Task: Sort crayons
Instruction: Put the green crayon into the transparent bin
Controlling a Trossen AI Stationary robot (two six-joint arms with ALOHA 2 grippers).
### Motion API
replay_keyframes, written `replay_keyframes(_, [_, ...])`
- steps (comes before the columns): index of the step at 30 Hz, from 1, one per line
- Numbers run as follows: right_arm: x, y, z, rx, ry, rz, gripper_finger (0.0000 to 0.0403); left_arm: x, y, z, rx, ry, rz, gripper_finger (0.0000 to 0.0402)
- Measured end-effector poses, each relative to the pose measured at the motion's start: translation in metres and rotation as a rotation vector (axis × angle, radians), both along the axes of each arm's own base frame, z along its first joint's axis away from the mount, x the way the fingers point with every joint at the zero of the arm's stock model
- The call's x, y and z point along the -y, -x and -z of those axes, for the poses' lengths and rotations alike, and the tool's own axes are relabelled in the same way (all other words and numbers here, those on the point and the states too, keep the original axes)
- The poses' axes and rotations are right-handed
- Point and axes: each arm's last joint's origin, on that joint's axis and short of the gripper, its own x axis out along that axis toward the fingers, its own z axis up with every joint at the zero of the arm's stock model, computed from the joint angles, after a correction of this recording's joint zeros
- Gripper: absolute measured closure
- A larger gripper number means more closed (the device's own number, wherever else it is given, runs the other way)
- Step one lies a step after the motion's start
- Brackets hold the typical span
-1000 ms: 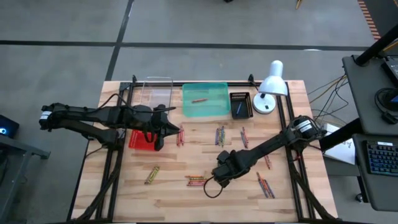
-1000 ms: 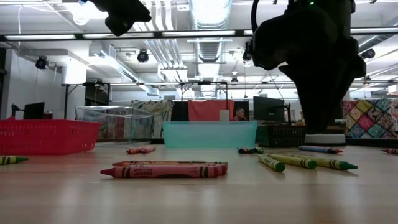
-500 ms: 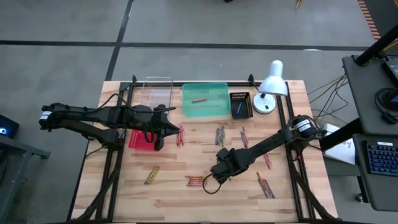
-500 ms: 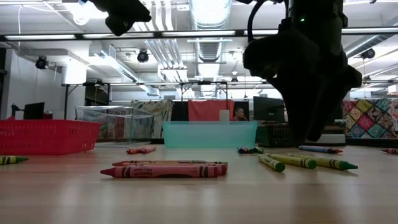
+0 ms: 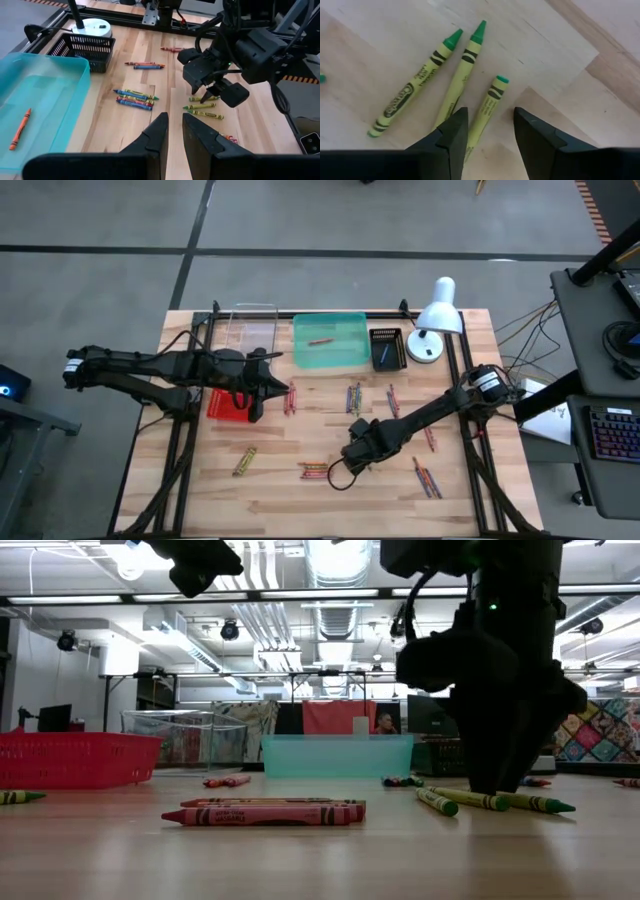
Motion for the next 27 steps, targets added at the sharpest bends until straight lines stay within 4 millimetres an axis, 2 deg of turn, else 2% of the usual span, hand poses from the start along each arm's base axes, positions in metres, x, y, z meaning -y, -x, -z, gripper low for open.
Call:
replay_keyframes(6, [0.003, 0.006, 0.008, -0.008, 0.009, 0.001, 0.0287, 0.0, 0.0, 0.0, 0.001, 0.0, 0.0, 0.0363])
replay_keyframes(14, [0.004, 0.009, 0.011, -0.015, 0.034, -0.021, 0.0382, 0.0, -0.001, -0.001, 0.018, 0.001, 0.0, 0.0363])
replay_keyframes(18, [0.006, 0.01, 0.006, -0.01, 0.043, -0.056, 0.0389, 0.0, -0.001, -0.001, 0.029, -0.012, 0.007, 0.0363])
replay_keyframes(22, [0.011, 0.015, -0.008, 0.011, 0.108, -0.099, 0.039, 0.0, -0.002, 0.0, 0.037, -0.023, 0.012, 0.0363])
replay_keyframes(27, [0.024, 0.023, -0.051, 0.164, 0.179, -0.15, 0.0392, 0.0, -0.005, 0.006, 0.089, -0.065, 0.034, 0.0363])
